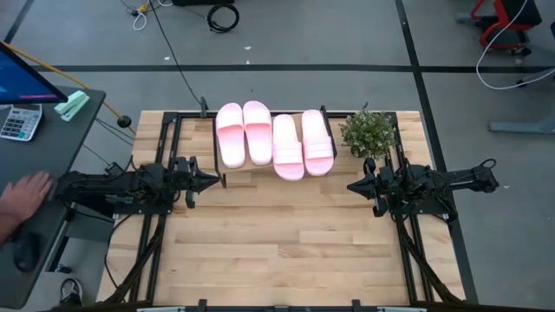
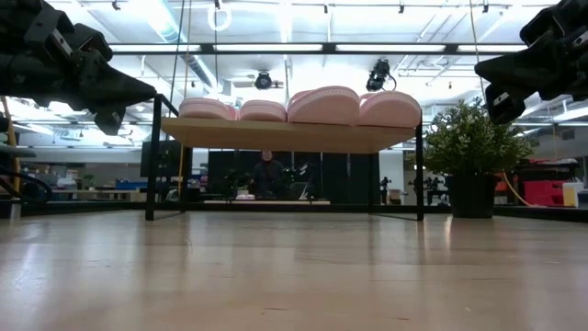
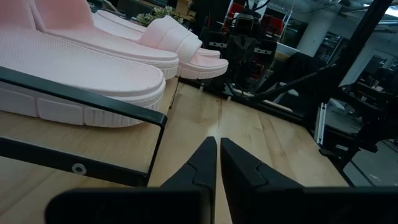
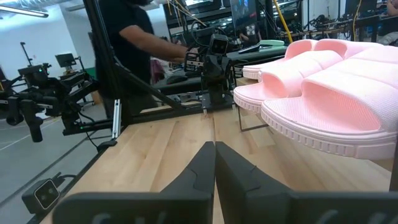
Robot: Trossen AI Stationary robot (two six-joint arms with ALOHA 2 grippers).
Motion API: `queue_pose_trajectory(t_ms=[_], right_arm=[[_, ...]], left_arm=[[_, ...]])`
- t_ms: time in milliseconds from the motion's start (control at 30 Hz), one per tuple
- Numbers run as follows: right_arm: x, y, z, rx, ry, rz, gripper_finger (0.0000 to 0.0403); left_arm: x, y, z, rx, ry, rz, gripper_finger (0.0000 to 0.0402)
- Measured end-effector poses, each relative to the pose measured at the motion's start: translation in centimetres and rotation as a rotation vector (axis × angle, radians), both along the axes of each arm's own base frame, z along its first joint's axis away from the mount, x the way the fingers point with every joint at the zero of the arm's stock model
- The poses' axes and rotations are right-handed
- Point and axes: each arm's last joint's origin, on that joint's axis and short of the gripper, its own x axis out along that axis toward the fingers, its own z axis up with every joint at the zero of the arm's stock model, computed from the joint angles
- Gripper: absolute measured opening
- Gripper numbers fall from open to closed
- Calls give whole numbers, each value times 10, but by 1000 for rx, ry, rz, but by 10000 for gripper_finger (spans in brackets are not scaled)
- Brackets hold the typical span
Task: Pick and place slides into the shelf
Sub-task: Return to Home Position
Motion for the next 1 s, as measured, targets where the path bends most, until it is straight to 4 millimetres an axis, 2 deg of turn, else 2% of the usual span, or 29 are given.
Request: queue_pose_trajectory(t_ms=[267,633,1000], right_arm=[[0,0,0,0,-1,0,18],[0,0,0,0,0,0,18],[0,0,0,0,0,0,18]], left_arm=[[0,0,0,0,0,0,36],[0,0,0,0,0,0,21],[0,0,0,0,0,0,36]])
